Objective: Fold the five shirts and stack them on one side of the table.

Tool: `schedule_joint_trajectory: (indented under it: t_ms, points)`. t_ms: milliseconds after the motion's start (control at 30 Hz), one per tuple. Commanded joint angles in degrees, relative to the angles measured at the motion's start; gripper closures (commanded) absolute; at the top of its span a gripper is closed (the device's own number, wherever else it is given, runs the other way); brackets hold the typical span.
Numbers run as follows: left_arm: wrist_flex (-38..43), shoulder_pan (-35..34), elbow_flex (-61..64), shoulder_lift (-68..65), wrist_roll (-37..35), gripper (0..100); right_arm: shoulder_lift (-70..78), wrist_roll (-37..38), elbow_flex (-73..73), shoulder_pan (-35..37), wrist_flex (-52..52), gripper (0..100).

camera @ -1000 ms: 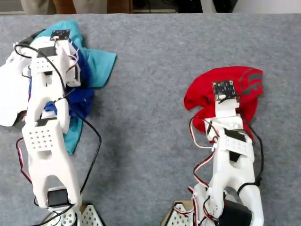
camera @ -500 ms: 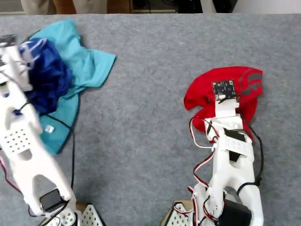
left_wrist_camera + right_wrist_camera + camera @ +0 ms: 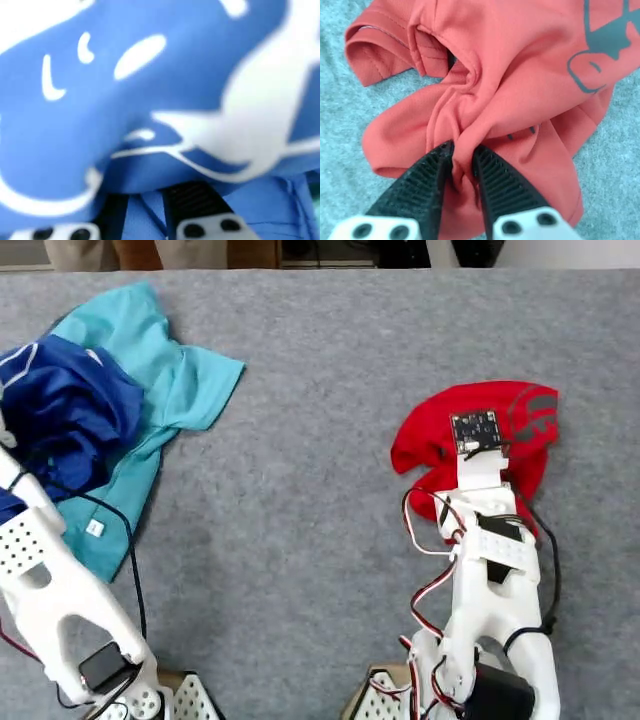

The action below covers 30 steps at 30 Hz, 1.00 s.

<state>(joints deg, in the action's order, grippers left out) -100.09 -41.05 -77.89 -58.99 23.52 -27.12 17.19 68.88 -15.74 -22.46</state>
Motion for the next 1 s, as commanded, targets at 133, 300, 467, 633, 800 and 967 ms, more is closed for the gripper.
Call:
schedule_joint_trajectory:
  t_ms: [133, 300, 467, 633, 800, 967]
  points:
    - [-0.88, 3.08, 0.18, 9.54, -1.76, 98, -0.57, -0.35, -0.13, -0.31, 1.23, 99.5]
    - [-0.88, 6.07, 10.11, 20.26, -1.85, 87, -0.57, -0.35, -0.13, -0.22, 1.23, 99.5]
    - [-0.79, 9.32, 22.33, 32.4, -1.85, 69, -0.57, -0.35, -0.13, -0.22, 1.23, 99.5]
    - [-0.7, 11.96, 27.08, 40.92, -1.85, 68, -0.57, -0.35, -0.13, -0.22, 1.23, 99.5]
    - [-0.62, 13.1, 27.43, 43.91, -2.64, 68, -0.57, -0.35, -0.13, -0.22, 1.23, 99.5]
    - [-0.7, 12.48, 24.0, 45.67, -12.22, 68, -0.57, -0.35, -0.13, -0.22, 1.23, 99.5]
